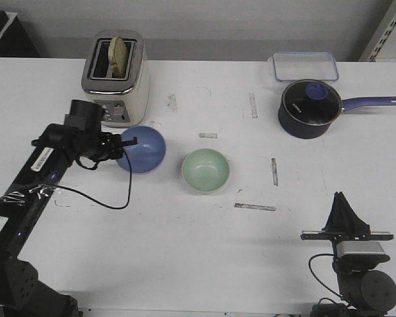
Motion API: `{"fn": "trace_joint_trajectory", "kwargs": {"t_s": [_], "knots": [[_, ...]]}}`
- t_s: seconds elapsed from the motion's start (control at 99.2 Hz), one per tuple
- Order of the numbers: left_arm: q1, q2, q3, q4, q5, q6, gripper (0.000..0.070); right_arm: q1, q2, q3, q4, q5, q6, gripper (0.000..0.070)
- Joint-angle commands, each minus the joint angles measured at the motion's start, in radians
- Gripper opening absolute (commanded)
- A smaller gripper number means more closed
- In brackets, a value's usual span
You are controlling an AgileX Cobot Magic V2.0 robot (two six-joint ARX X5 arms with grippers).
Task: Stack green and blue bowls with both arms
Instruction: 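Carry the blue bowl over the green bowl and lower it inside, then open the left gripper and withdraw it back toward the robot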
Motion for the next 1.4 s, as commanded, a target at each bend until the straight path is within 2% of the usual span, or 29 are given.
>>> {"fn": "trace_joint_trajectory", "kwargs": {"t_s": [0.0,0.141,0.312,0.504,0.675,0.958,1.008,1.129,1.21,1.28,1.391], "knots": [[-0.063,0.046,0.055,0.005,0.008,-0.026,0.0,0.001,0.0,0.007,0.013,0.0,-0.004,0.0009],[-0.187,0.123,0.128,0.023,0.049,-0.026,0.0001,0.001,0.0,0.007,0.013,0.0,-0.004,0.0009],[-0.29,0.176,0.148,0.133,0.141,-0.067,0.0,0.001,0.0,0.007,0.013,0.0,-0.004,0.0009],[-0.328,0.227,0.148,0.165,0.139,-0.066,0.0001,0.001,0.0,0.007,0.013,0.0,-0.004,0.0009],[-0.33,0.25,0.148,0.161,0.105,-0.063,0.0001,0.001,0.0,0.007,0.013,0.0,-0.004,0.0009],[-0.33,0.25,0.148,0.166,0.093,-0.064,0.0005,0.001,0.0,0.007,0.013,0.0,-0.004,0.0009],[-0.33,0.25,0.148,0.166,0.093,-0.064,0.0028,0.001,0.0,0.007,0.013,0.0,-0.004,0.0009],[-0.33,0.25,0.148,0.165,0.094,-0.064,0.017,0.001,0.0,0.007,0.013,0.0,-0.004,0.0009],[-0.33,0.25,0.148,0.162,0.094,-0.064,0.0218,0.001,0.0,0.007,0.013,0.0,-0.004,0.0009],[-0.33,0.248,0.148,0.158,0.095,-0.064,0.0252,0.001,0.0,0.007,0.013,0.0,-0.004,0.0009],[-0.33,0.24,0.148,0.151,0.095,-0.064,0.0255,0.001,0.0,0.007,0.013,0.0,-0.004,0.0009]]}}
